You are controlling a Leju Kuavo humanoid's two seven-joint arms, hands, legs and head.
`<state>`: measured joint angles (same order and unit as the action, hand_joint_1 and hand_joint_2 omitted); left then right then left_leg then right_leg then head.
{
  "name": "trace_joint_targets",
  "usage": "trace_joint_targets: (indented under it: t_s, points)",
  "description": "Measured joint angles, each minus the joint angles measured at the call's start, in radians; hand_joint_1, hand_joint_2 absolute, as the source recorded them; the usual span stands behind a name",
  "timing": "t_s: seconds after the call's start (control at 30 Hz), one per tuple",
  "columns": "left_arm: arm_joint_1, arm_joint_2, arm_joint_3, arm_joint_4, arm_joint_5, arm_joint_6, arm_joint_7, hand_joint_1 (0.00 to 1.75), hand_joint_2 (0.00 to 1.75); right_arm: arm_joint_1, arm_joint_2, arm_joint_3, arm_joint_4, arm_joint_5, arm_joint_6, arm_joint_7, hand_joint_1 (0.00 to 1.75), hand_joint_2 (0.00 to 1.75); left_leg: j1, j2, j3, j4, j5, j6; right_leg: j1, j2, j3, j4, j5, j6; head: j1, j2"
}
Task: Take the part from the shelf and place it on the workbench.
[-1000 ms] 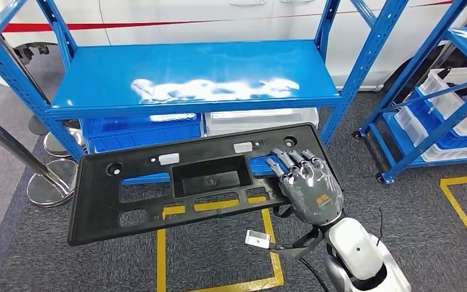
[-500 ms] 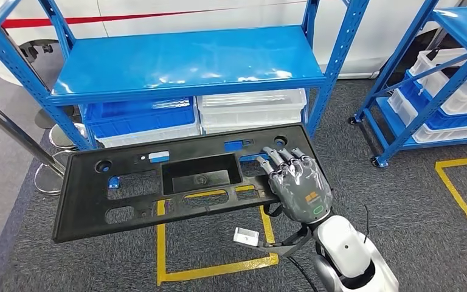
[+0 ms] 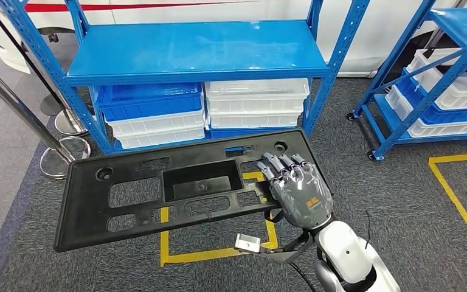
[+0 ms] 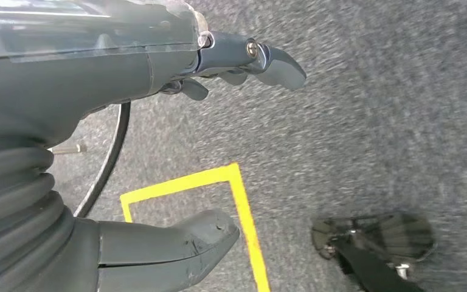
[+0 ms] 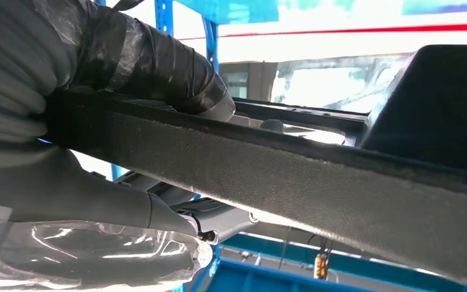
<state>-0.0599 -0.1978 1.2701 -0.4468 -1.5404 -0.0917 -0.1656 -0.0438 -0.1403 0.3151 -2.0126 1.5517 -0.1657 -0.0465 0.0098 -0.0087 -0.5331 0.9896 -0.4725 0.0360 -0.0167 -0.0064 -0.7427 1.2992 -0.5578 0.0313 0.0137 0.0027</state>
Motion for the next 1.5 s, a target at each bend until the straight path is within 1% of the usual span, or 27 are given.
trace_joint_targets:
  t_s: [0.07,0.13,0.2,0.27,0.33,0.43,0.47,0.5,0.53,0.57,0.67,0.7,0.77,0.8,0.87,0.93,0.97,1.0,1.03,1.07,1.13,1.2,1.27,1.3,1.37,1.43,1.5]
  points:
    - [0.0,0.001,0.0,0.0,0.0,0.0,0.0,0.0,1.75,0.001,0.0,0.0,0.003,0.0,0.0,0.0,1.75,1.75,0.0,-0.016,-0.014,0.004,0.011,-0.006,-0.002,0.009,0.074,-0.085,0.038,-0.002,0.0,0.0]
    - [-0.001,0.0,0.0,0.0,0.0,0.0,0.0,0.0,1.75,0.002,0.0,0.0,0.003,0.0,0.0,0.0,1.75,1.75,0.0,-0.032,-0.024,0.009,0.017,-0.013,-0.004,0.046,0.16,-0.219,0.07,-0.012,0.0,0.0]
    - [-0.003,-0.001,-0.001,0.0,0.0,0.001,0.0,0.0,1.75,0.003,0.002,0.0,0.003,0.0,0.0,0.0,1.75,1.75,0.001,-0.048,-0.035,0.013,0.024,-0.024,-0.001,0.067,0.189,-0.273,0.072,-0.023,0.0,0.0]
    - [-0.001,0.0,-0.001,0.0,-0.004,0.002,-0.001,0.0,1.75,0.005,0.006,-0.001,0.003,0.0,0.002,0.0,1.75,1.75,0.003,-0.061,-0.044,0.014,0.03,-0.037,0.0,0.05,0.188,-0.277,0.078,-0.034,0.0,0.0]
    - [0.001,0.001,-0.002,-0.001,-0.014,0.007,-0.002,0.0,1.75,0.005,0.016,-0.001,0.003,0.0,0.012,-0.005,1.75,1.75,0.004,-0.043,-0.061,0.043,0.008,-0.047,-0.003,0.028,0.188,-0.285,0.086,-0.049,0.0,0.0]
    - [-0.002,0.001,-0.004,-0.002,-0.021,0.014,-0.006,0.0,1.75,0.005,0.043,0.003,0.007,0.0,0.034,-0.009,1.75,1.75,0.005,-0.006,-0.142,0.219,-0.086,-0.061,-0.001,-0.008,0.183,-0.289,0.091,-0.062,0.0,0.0]
    - [-0.002,0.001,-0.004,-0.003,-0.02,0.016,-0.01,0.0,1.75,0.005,0.052,0.005,0.01,0.0,0.038,-0.01,1.75,1.75,0.006,-0.003,-0.166,0.274,-0.106,-0.064,0.001,-0.02,0.181,-0.288,0.091,-0.063,0.0,0.0]
    - [-0.001,0.0,-0.004,-0.006,-0.02,0.018,-0.014,0.0,1.75,0.005,0.059,0.007,0.013,0.0,0.039,-0.013,1.75,1.75,0.007,-0.001,-0.172,0.295,-0.105,-0.066,0.002,-0.032,0.18,-0.286,0.091,-0.063,0.0,0.0]
    - [0.001,0.0,-0.004,-0.009,-0.02,0.02,-0.018,0.0,1.75,0.006,0.066,0.009,0.016,-0.001,0.038,-0.016,1.75,1.75,0.007,0.003,-0.16,0.278,-0.086,-0.067,0.003,-0.044,0.179,-0.284,0.09,-0.063,0.0,0.0]
    - [0.002,0.0,-0.004,-0.014,-0.02,0.021,-0.018,0.0,1.75,0.007,0.071,0.011,0.017,-0.002,0.038,-0.019,1.75,1.75,0.007,0.011,-0.129,0.225,-0.055,-0.065,0.003,-0.054,0.179,-0.281,0.088,-0.061,0.0,0.0]
    - [0.002,-0.007,-0.004,-0.034,-0.023,0.019,0.0,0.0,1.75,0.009,0.083,0.017,0.017,-0.01,0.037,-0.026,1.75,1.75,-0.002,0.064,-0.04,0.047,0.007,-0.05,0.01,-0.083,0.178,-0.271,0.081,-0.051,0.0,0.0]
    - [0.002,-0.01,-0.004,-0.042,-0.024,0.014,0.012,0.0,1.75,0.009,0.087,0.019,0.017,-0.015,0.037,-0.03,1.75,1.75,-0.006,0.071,-0.033,0.028,0.009,-0.043,0.013,-0.091,0.178,-0.27,0.081,-0.047,0.0,0.0]
    - [0.007,-0.017,-0.006,-0.054,-0.026,0.003,0.032,0.0,1.75,0.009,0.092,0.025,0.018,-0.022,0.038,-0.037,1.75,1.75,-0.007,0.053,-0.036,0.024,0.014,-0.029,0.015,-0.108,0.179,-0.27,0.081,-0.038,0.0,0.0]
    - [0.01,-0.02,-0.008,-0.058,-0.028,-0.001,0.038,0.0,1.75,0.008,0.094,0.028,0.019,-0.023,0.037,-0.039,1.75,1.75,-0.005,0.043,-0.037,0.02,0.019,-0.022,0.013,-0.101,0.178,-0.266,0.075,-0.033,0.0,0.0]
    - [0.012,-0.025,-0.011,-0.065,-0.029,-0.003,0.046,0.0,1.75,0.008,0.097,0.031,0.02,-0.023,0.036,-0.04,1.75,1.75,0.0,0.025,-0.039,0.013,0.028,-0.007,0.008,-0.056,0.156,-0.212,0.032,-0.023,0.0,0.0]
    - [0.01,-0.028,-0.012,-0.069,-0.03,-0.006,0.056,0.0,1.75,0.01,0.097,0.032,0.02,-0.023,0.036,-0.04,1.75,1.75,0.0,0.006,-0.046,0.013,0.033,0.001,0.004,-0.01,0.101,-0.087,-0.036,-0.018,0.0,0.0]
    - [0.01,-0.029,-0.012,-0.069,-0.029,-0.008,0.059,0.0,1.75,0.011,0.097,0.032,0.02,-0.023,0.036,-0.042,1.75,1.75,0.0,-0.006,-0.048,0.014,0.035,0.003,0.003,-0.002,0.074,-0.028,-0.058,-0.017,0.0,0.0]
    - [0.01,-0.029,-0.012,-0.069,-0.027,-0.011,0.059,0.0,1.75,0.012,0.097,0.032,0.021,-0.024,0.037,-0.044,1.75,1.75,0.0,-0.019,-0.05,0.015,0.036,0.003,0.003,0.001,0.06,0.002,-0.06,-0.017,0.0,0.0]
    - [0.011,-0.03,-0.012,-0.069,-0.024,-0.013,0.055,0.0,1.75,0.012,0.097,0.032,0.021,-0.026,0.038,-0.047,1.75,1.75,0.0,-0.032,-0.051,0.017,0.036,0.002,0.003,0.002,0.065,-0.006,-0.043,-0.018,0.0,0.0]
    - [0.012,-0.03,-0.012,-0.069,-0.019,-0.016,0.046,0.0,1.75,0.012,0.097,0.032,0.022,-0.028,0.038,-0.05,1.75,1.75,0.0,-0.046,-0.051,0.019,0.037,0.001,0.002,0.008,0.088,-0.051,-0.009,-0.02,0.0,0.0]
    - [0.01,-0.033,-0.012,-0.068,-0.014,-0.02,0.009,0.0,1.75,0.012,0.097,0.032,0.023,-0.033,0.038,-0.053,1.75,1.75,0.0,-0.072,-0.055,0.026,0.037,-0.004,-0.001,0.047,0.15,-0.184,0.053,-0.026,0.0,0.0]
    - [0.007,-0.033,-0.017,-0.064,-0.018,-0.019,-0.038,0.0,1.75,0.012,0.097,0.032,0.025,-0.035,0.037,-0.054,1.75,1.75,0.001,-0.096,-0.065,0.031,0.04,-0.017,-0.001,0.078,0.18,-0.254,0.07,-0.03,0.0,0.0]
    - [0.008,-0.03,-0.024,-0.057,-0.022,-0.014,-0.066,0.0,1.75,0.012,0.097,0.034,0.03,-0.035,0.037,-0.056,1.75,1.75,0.003,-0.118,-0.075,0.029,0.047,-0.032,0.0,0.065,0.181,-0.262,0.07,-0.035,0.0,0.0]
    - [0.009,-0.028,-0.026,-0.053,-0.022,-0.011,-0.072,0.0,1.75,0.011,0.097,0.036,0.032,-0.034,0.036,-0.058,1.75,1.75,0.002,-0.113,-0.078,0.031,0.045,-0.038,-0.001,0.054,0.183,-0.267,0.074,-0.04,0.0,0.0]
    - [0.007,-0.022,-0.03,-0.041,-0.023,-0.006,-0.079,0.0,1.75,0.011,0.098,0.043,0.038,-0.032,0.035,-0.057,1.75,1.75,0.001,-0.069,-0.102,0.082,0.011,-0.047,-0.005,0.027,0.186,-0.278,0.08,-0.052,0.0,0.0]
    - [0.003,-0.017,-0.044,-0.028,-0.025,0.001,-0.076,0.0,1.75,0.011,0.099,0.05,0.045,-0.031,0.033,-0.054,1.75,1.75,0.002,-0.017,-0.156,0.203,-0.054,-0.054,0.0,-0.003,0.184,-0.278,0.081,-0.058,0.0,0.0]
    - [0.004,-0.009,-0.073,-0.015,-0.028,0.007,-0.06,0.0,1.75,0.01,0.1,0.057,0.056,-0.032,0.031,-0.056,1.75,1.75,0.005,-0.001,-0.194,0.296,-0.086,-0.06,0.004,-0.034,0.182,-0.276,0.079,-0.061,0.0,0.0]
